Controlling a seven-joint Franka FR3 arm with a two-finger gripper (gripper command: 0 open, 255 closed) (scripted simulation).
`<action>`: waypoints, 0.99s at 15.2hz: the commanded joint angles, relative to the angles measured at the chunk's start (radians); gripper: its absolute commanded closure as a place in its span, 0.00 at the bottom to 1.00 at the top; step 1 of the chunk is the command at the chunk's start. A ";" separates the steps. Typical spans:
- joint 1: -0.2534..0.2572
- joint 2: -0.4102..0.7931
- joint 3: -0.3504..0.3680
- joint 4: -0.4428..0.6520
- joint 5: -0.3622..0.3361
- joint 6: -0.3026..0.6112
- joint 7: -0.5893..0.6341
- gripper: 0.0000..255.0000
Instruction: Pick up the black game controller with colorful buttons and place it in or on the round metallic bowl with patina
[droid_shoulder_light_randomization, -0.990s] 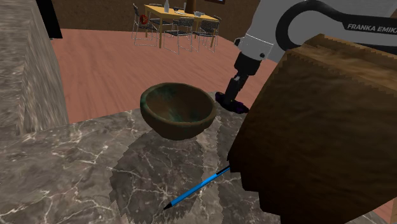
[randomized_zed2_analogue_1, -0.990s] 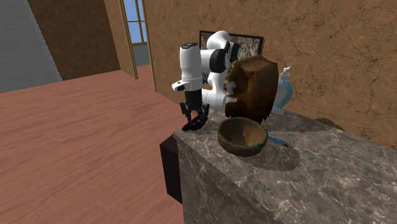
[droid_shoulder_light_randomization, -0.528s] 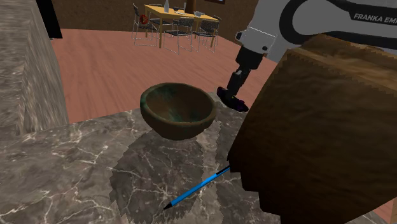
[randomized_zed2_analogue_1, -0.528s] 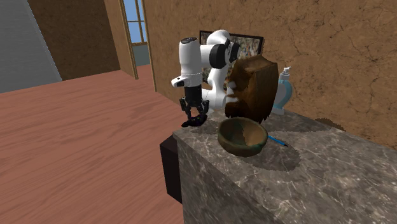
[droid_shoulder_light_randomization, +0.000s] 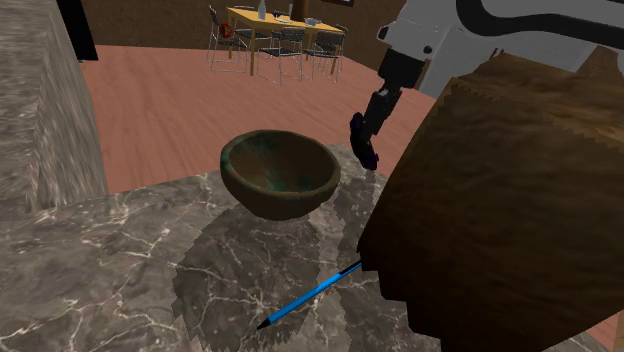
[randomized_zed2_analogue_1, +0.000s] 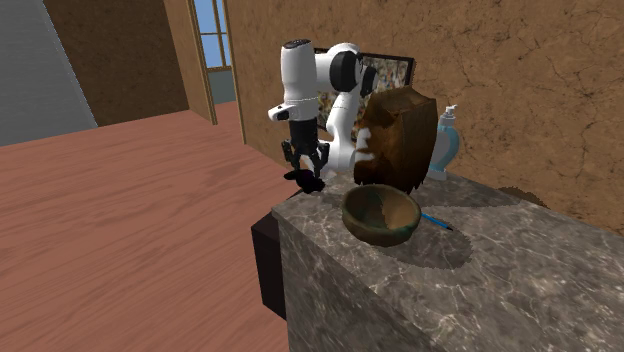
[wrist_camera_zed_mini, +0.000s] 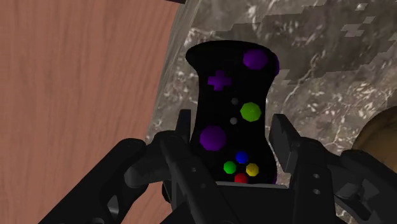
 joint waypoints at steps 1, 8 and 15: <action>0.000 0.005 -0.002 0.030 -0.002 -0.025 0.003 1.00; -0.002 0.036 -0.007 0.144 -0.008 -0.107 0.013 1.00; -0.003 0.076 -0.013 0.266 -0.013 -0.189 0.023 1.00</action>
